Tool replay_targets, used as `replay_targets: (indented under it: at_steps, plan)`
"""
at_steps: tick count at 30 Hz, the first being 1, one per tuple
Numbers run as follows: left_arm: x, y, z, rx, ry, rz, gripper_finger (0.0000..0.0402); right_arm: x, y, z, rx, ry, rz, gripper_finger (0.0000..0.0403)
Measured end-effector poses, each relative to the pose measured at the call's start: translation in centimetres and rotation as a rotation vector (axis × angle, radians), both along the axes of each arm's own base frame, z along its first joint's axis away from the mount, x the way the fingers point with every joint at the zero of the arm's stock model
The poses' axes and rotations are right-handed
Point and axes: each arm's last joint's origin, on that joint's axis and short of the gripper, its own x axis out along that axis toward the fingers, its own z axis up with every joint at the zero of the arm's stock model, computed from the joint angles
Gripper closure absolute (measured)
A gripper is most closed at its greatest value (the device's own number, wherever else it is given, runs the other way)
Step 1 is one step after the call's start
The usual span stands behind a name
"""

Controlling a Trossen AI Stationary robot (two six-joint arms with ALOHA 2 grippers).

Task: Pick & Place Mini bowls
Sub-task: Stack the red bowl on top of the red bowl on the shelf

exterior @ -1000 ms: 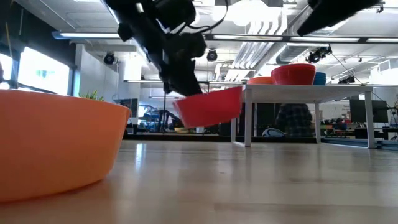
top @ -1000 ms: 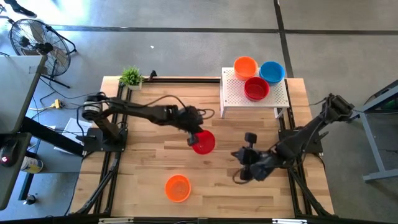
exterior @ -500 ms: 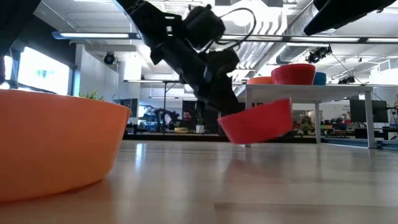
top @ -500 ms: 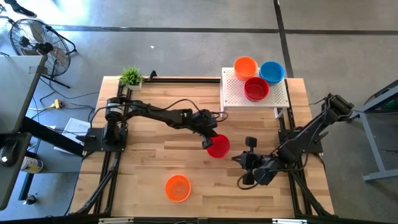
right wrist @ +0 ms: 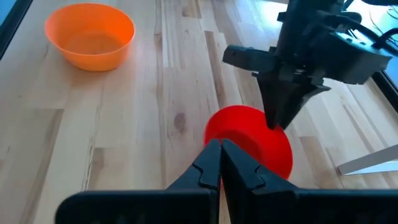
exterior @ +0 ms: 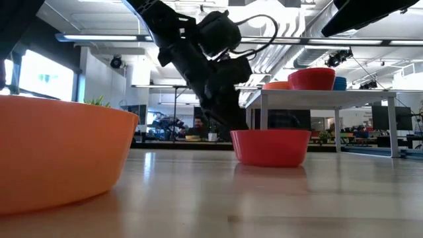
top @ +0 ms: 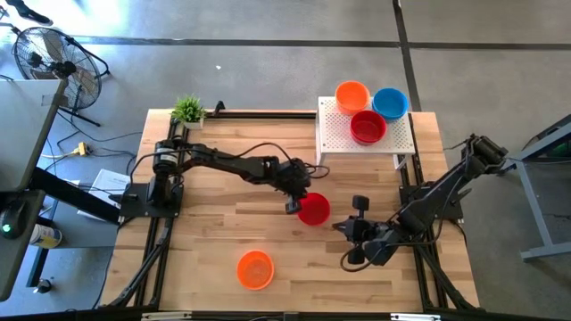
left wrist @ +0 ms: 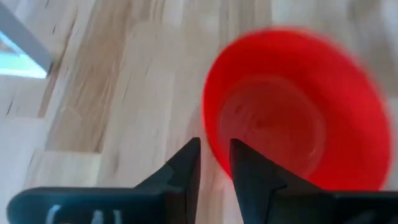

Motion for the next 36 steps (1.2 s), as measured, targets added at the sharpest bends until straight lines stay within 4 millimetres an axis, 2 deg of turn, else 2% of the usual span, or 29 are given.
replay_targets:
  at_steps: [5,7,11,15,19,24,26,29,32,36]
  plan:
    - [-1.0,-0.1,0.1,0.020,0.023,-0.036,0.0379,0.0,0.0,0.0,0.002,0.003,0.003,0.0402]
    - [-1.6,-0.2,0.4,0.012,-0.017,-0.053,0.0395,0.0,0.0,0.0,0.005,0.007,0.007,0.0402]
    - [-4.1,-0.3,-0.1,0.033,-0.076,-0.024,0.0388,0.1,-0.2,0.0,0.002,0.007,-0.004,0.0402]
    - [-6.4,-0.4,0.4,0.038,-0.228,-0.001,0.0398,0.6,-0.8,0.0,-0.001,0.004,-0.036,0.0402]
    - [-7.8,-0.4,0.5,0.060,-0.249,0.035,0.0398,1.1,-1.6,0.0,0.002,0.000,-0.066,0.0402]
    - [-7.4,-0.4,1.1,0.028,-0.323,0.043,0.0400,1.8,-2.3,0.2,0.012,0.004,-0.059,0.0402]
    - [-6.3,-0.4,1.0,0.017,-0.352,0.034,0.0400,2.0,-2.5,0.2,0.010,0.002,-0.053,0.0402]
    - [-5.0,-0.3,-0.2,-0.013,-0.331,0.022,0.0401,2.1,-2.5,0.3,0.008,0.003,-0.033,0.0402]
    - [-2.8,-0.2,0.4,-0.016,-0.396,0.011,0.0401,2.1,-2.4,0.3,0.016,0.006,-0.020,0.0402]
    - [-1.0,-0.1,-0.5,-0.032,-0.365,0.000,0.0401,2.1,-2.4,0.2,0.015,0.010,-0.019,0.0402]
